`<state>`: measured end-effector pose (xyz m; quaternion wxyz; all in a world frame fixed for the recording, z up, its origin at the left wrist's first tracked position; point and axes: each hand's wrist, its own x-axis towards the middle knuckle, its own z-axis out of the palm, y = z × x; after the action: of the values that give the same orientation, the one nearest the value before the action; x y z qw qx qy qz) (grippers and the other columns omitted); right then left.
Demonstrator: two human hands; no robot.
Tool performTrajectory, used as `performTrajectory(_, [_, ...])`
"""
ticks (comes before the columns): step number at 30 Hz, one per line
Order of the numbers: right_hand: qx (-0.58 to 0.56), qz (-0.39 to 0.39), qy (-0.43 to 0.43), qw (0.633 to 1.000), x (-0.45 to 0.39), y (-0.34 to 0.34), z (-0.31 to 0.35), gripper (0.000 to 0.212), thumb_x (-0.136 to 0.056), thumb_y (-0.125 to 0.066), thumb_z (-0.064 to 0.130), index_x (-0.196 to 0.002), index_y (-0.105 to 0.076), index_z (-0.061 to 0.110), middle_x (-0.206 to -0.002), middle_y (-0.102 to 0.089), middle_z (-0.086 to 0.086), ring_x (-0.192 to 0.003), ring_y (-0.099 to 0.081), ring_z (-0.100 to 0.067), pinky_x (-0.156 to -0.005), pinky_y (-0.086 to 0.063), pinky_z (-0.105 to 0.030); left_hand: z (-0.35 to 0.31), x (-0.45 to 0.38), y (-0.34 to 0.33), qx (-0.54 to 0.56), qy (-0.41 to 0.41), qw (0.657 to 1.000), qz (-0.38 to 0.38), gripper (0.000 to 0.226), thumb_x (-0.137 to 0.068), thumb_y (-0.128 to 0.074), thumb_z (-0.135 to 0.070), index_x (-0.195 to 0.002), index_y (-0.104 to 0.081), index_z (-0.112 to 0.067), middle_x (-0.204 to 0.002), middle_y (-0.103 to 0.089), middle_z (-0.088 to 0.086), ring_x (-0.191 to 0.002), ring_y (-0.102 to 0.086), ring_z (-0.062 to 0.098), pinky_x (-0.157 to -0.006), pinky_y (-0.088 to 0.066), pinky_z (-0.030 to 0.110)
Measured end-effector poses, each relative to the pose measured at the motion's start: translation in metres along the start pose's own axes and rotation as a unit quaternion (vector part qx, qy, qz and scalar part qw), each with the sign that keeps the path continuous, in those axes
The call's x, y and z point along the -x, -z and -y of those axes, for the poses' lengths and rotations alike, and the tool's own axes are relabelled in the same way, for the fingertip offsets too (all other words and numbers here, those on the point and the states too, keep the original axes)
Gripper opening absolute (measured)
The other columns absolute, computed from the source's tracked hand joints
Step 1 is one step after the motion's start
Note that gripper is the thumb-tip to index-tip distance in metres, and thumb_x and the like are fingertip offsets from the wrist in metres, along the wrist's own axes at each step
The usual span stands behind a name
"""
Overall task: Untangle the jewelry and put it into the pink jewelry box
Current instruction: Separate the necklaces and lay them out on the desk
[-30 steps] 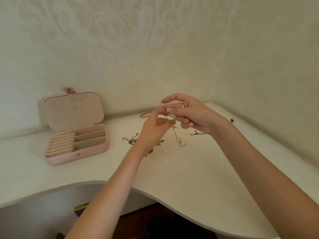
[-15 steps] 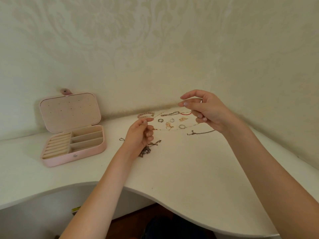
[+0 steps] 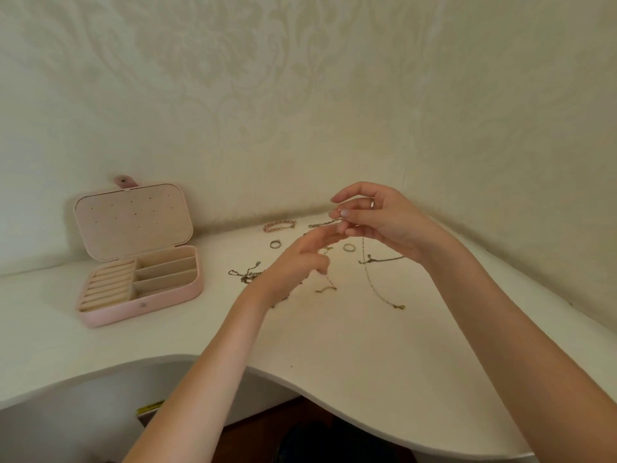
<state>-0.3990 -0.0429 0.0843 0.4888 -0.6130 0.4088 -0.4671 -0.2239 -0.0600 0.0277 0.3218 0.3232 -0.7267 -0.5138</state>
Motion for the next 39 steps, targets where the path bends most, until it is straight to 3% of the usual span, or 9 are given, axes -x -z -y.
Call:
performTrajectory(3, [0.035, 0.017, 0.010, 0.999, 0.000, -0.003, -0.001, 0.023, -0.091, -0.052, -0.006, -0.104, -0.063, 0.010, -0.104, -0.065, -0.013, -0.070, -0.066, -0.014, -0.068, -0.055, -0.020, -0.012, -0.003, -0.022, 0.061, -0.012, 0.998, 0.018, 0.031, -0.092, -0.047, -0.012, -0.122, -0.052, -0.020, -0.112, -0.067, -0.007, -0.114, -0.057, 0.003, -0.099, -0.038, 0.022])
performTrajectory(5, [0.065, 0.005, 0.018, 0.998, 0.003, 0.000, 0.001, 0.026, -0.092, -0.048, -0.008, -0.107, -0.062, 0.008, -0.108, -0.061, -0.012, -0.067, -0.066, -0.013, -0.064, -0.053, -0.019, -0.011, -0.005, -0.031, 0.090, -0.015, 0.996, 0.015, 0.024, -0.099, -0.038, -0.010, -0.118, -0.054, -0.010, -0.084, -0.066, -0.002, -0.087, -0.066, 0.014, -0.097, -0.043, 0.028])
performTrajectory(9, [0.148, -0.053, 0.007, 0.987, 0.012, 0.024, 0.004, 0.030, -0.091, -0.047, -0.009, -0.108, -0.062, 0.011, -0.108, -0.054, -0.010, -0.065, -0.068, -0.012, -0.068, -0.054, -0.017, -0.001, -0.009, -0.033, 0.114, 0.003, 0.993, 0.002, 0.027, -0.101, -0.038, -0.014, -0.104, -0.064, -0.007, -0.063, -0.039, -0.004, -0.053, -0.037, 0.010, -0.070, -0.053, 0.027])
performTrajectory(14, [0.251, -0.153, -0.005, 0.956, 0.021, 0.059, 0.002, 0.033, -0.087, -0.046, -0.011, -0.103, -0.062, 0.013, -0.098, -0.054, -0.008, -0.059, -0.067, -0.007, -0.057, -0.051, -0.013, 0.008, -0.019, -0.033, 0.015, 0.041, 0.997, -0.063, 0.027, -0.099, -0.043, -0.016, -0.104, -0.069, -0.011, -0.062, -0.049, -0.008, -0.052, -0.036, 0.004, -0.048, -0.031, 0.014])
performTrajectory(18, [0.286, -0.261, -0.007, 0.922, 0.028, 0.105, -0.015, 0.029, -0.082, -0.056, -0.009, -0.094, -0.063, 0.016, -0.086, -0.062, -0.008, -0.057, -0.065, -0.005, -0.066, -0.052, -0.025, 0.006, -0.029, -0.045, -0.016, 0.028, 0.996, -0.082, 0.022, -0.096, -0.048, -0.011, -0.105, -0.068, -0.012, -0.073, -0.064, -0.006, -0.053, -0.040, 0.001, -0.050, -0.033, 0.013])
performTrajectory(23, [0.324, -0.355, -0.003, 0.877, 0.032, 0.148, -0.052, 0.016, -0.078, -0.065, -0.002, -0.086, -0.065, 0.011, -0.075, -0.064, -0.008, -0.059, -0.057, -0.006, -0.058, -0.045, -0.017, 0.006, -0.050, -0.075, -0.080, 0.027, 0.987, -0.133, 0.009, -0.090, -0.058, -0.010, -0.089, -0.066, -0.013, -0.074, -0.068, -0.003, -0.047, -0.053, -0.004, -0.052, -0.040, 0.008])
performTrajectory(29, [0.403, -0.328, -0.020, 0.854, 0.023, 0.167, -0.098, 0.017, -0.080, -0.063, -0.005, -0.091, -0.061, 0.007, -0.083, -0.057, -0.006, -0.073, -0.053, -0.021, -0.062, -0.038, -0.024, 0.014, -0.062, -0.101, -0.196, 0.028, 0.964, -0.179, 0.006, -0.085, -0.064, -0.013, -0.083, -0.070, -0.013, -0.078, -0.067, 0.005, -0.071, -0.060, 0.016, -0.072, -0.050, 0.030])
performTrajectory(34, [0.482, -0.303, -0.039, 0.821, 0.014, 0.169, -0.110, 0.020, -0.081, -0.056, -0.005, -0.082, -0.067, 0.012, -0.087, -0.063, -0.011, -0.074, -0.053, -0.023, -0.067, -0.043, -0.033, 0.013, -0.061, -0.103, -0.457, 0.001, 0.870, -0.183, 0.019, -0.093, -0.052, -0.030, -0.105, -0.066, -0.024, -0.095, -0.061, 0.005, -0.093, -0.055, 0.021, -0.072, -0.040, 0.030])
performTrajectory(39, [0.544, -0.307, -0.084, 0.776, 0.011, 0.162, -0.114, 0.027, -0.085, -0.048, -0.006, -0.097, -0.068, 0.007, -0.103, -0.064, -0.015, -0.090, -0.060, -0.033, -0.072, -0.043, -0.032, 0.020, -0.064, -0.106, -0.436, -0.007, 0.886, -0.156, 0.016, -0.093, -0.052, -0.024, -0.098, -0.066, -0.020, -0.094, -0.057, 0.005, -0.092, -0.054, 0.021, -0.068, -0.035, 0.028])
